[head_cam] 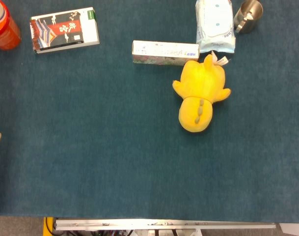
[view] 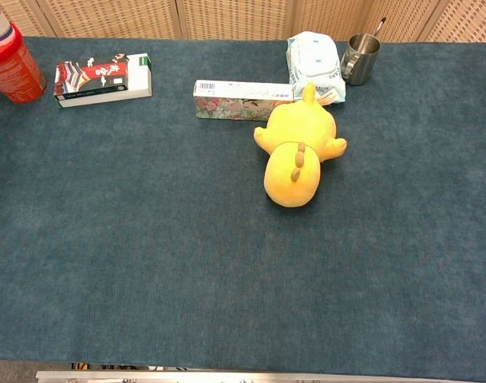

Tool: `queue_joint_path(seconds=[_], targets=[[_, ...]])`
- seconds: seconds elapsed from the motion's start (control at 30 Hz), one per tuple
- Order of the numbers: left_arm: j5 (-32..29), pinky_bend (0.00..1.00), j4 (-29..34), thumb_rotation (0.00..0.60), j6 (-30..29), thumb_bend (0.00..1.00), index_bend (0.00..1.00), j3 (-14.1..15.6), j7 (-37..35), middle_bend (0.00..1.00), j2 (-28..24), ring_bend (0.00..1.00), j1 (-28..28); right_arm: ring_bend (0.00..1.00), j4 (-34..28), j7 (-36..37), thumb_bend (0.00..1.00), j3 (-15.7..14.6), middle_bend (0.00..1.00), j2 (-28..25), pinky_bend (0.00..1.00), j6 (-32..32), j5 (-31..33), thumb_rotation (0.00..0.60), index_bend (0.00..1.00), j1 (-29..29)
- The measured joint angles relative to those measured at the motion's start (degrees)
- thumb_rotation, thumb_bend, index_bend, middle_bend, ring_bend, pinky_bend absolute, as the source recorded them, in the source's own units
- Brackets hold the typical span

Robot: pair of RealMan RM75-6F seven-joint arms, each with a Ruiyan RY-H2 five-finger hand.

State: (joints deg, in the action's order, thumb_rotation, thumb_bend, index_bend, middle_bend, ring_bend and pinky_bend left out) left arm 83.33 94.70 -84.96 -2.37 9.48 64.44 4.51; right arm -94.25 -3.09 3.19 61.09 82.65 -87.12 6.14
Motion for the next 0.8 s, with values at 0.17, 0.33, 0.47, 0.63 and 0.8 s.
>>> queue_joint_path(seconds=[0.17,0.33,0.47,0.63,0.8], targets=[[-0.28,0.0,0.23,0.6,0.35,0.14,0.09,0.08,0.42,0.1,-0.05,0.08,0.03,0.1,0.03,-0.12,0.0,-0.18,0.23,0.07,0.1,-0.37,-0.12,0.6,0.17,0.15],[0.31,0.0,0.18,0.6,-0.63,0.14,0.09,0.15,-0.26,0.1,-0.13,0.08,-0.37,0.1,-0.2,0.37,0.0,-0.33,0.23,-0.11,0.1,-0.86,-1.22,0.6,0.17,0.8],[0.27,0.0,0.05,0.6,-1.09,0.13,0.09,0.27,-0.86,0.1,-0.35,0.08,-0.86,0.1,-0.9,0.03,0.0,-0.38,0.23,-0.31,0.1,-1.94,-2.99,0.6,0.17,2.19],[0.38,0.0,0.2,0.6,-1.82,0.14,0.09,0.49,-1.48,0.1,-0.68,0.08,-1.51,0.1,-2.16,0.34,0.0,-0.5,0.23,-0.45,0.08,-6.03,-5.51,0.6,0.17,5.66],[0.48,0.0,0.58,0.6,-2.72,0.14,0.09,0.75,-2.13,0.1,-1.11,0.08,-2.37,0.04,-3.14,0.88,0.0,0.17,0.19,0.12,0.0,-12.24,-6.66,0.6,0.17,10.87]])
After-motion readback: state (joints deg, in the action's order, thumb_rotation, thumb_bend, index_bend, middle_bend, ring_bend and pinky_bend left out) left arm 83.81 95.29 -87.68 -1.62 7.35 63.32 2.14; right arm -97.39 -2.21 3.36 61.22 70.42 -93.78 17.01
